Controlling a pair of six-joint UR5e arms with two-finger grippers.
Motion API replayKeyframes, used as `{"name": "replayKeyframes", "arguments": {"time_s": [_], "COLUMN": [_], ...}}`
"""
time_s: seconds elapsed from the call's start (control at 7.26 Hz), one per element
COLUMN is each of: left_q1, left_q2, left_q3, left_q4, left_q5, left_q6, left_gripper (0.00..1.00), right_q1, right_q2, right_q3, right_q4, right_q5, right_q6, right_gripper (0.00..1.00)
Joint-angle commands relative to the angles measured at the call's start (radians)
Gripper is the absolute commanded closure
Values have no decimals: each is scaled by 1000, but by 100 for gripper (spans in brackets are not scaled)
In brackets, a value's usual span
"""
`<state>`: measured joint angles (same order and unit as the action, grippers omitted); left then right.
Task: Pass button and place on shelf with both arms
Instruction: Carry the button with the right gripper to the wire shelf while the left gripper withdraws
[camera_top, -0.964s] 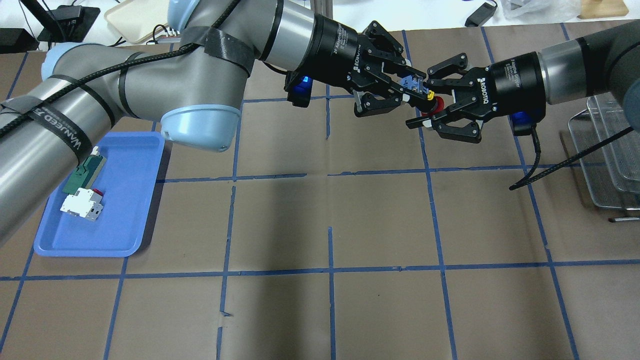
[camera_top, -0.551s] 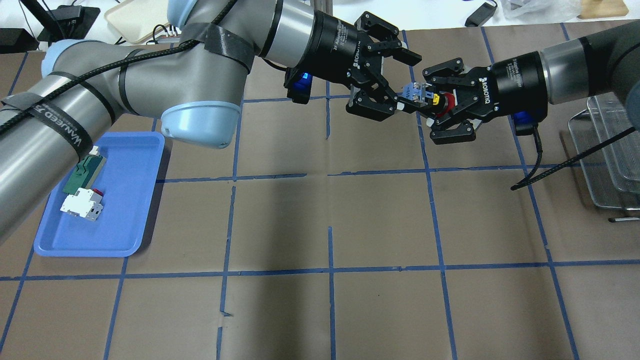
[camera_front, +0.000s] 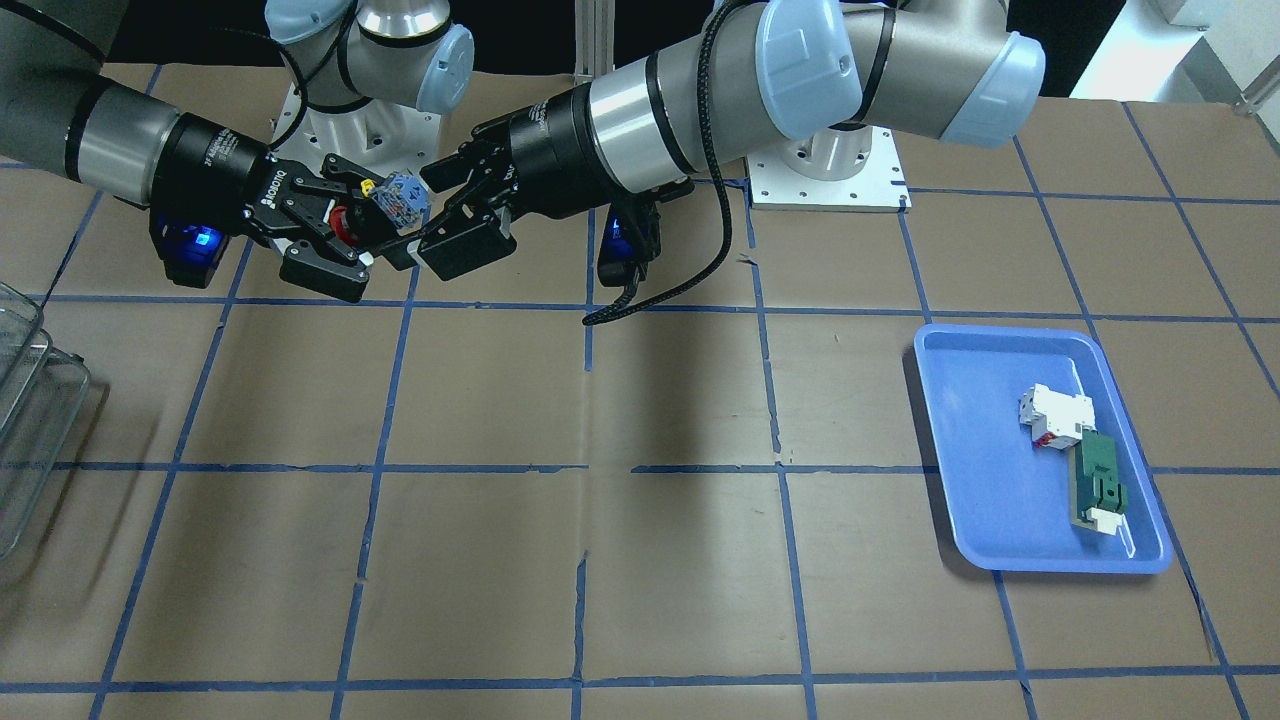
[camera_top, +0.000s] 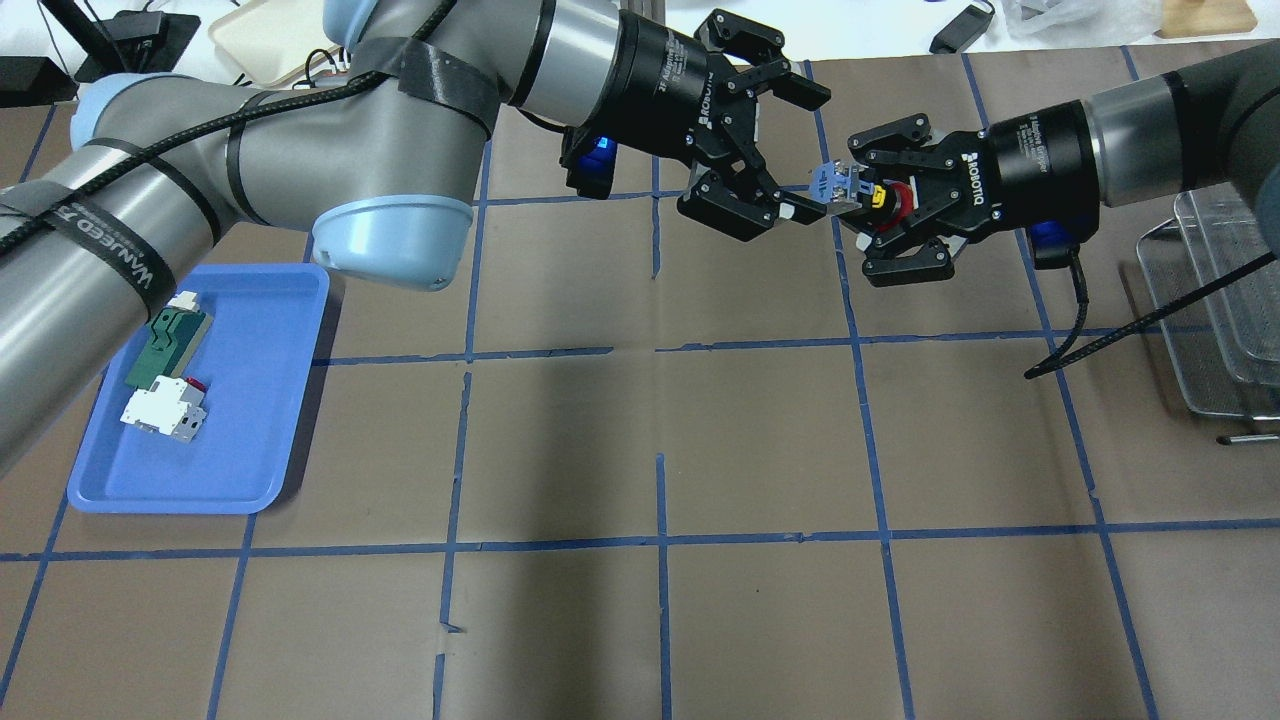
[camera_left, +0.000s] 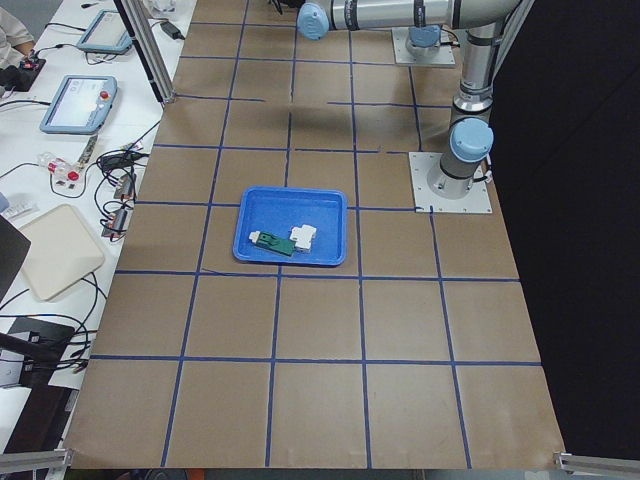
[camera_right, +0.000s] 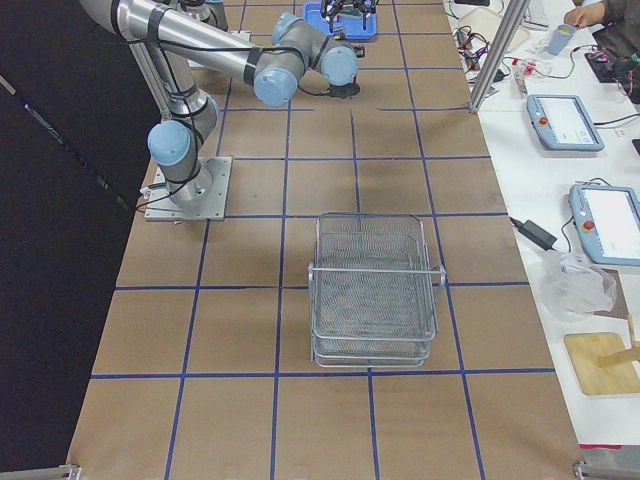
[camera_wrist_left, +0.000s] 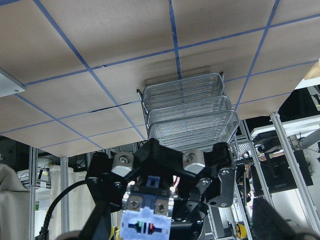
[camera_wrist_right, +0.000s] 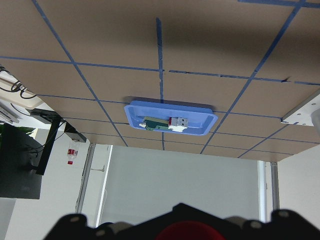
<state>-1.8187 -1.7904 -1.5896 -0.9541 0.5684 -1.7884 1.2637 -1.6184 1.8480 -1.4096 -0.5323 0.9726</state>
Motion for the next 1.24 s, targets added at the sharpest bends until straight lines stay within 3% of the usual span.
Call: {"name": "replayKeyframes", "arguments": {"time_s": [0.0,0.28,0.41,0.69,0.83,1.1], "left_q1": [59,82,82,78,76,81], "left_q2": [8,5,3,23,26,51], "left_q3": [29,51,54,83,97,140], "left_q4": [-6,-61,-122,-279,-316,-525], "left_q5": [60,196,329,538,658,785], "left_q6": [27,192,310,659,839,1234], "left_gripper": [0,0,0,0,0,0], "right_q1": [-15,-94,-119,-132,-135,-199], "right_q2": [3,3,5,14,23,79], "right_q3": [-1,-6,-19,-96,-130,-223], "right_q4": [-2,3,-12,4,50,145], "right_q5": [1,-8,-32,-290,-369,-553], "right_q6": [0,-6,-24,-229,-320,-565], "right_gripper": [100,100,100,100,100,100]}}
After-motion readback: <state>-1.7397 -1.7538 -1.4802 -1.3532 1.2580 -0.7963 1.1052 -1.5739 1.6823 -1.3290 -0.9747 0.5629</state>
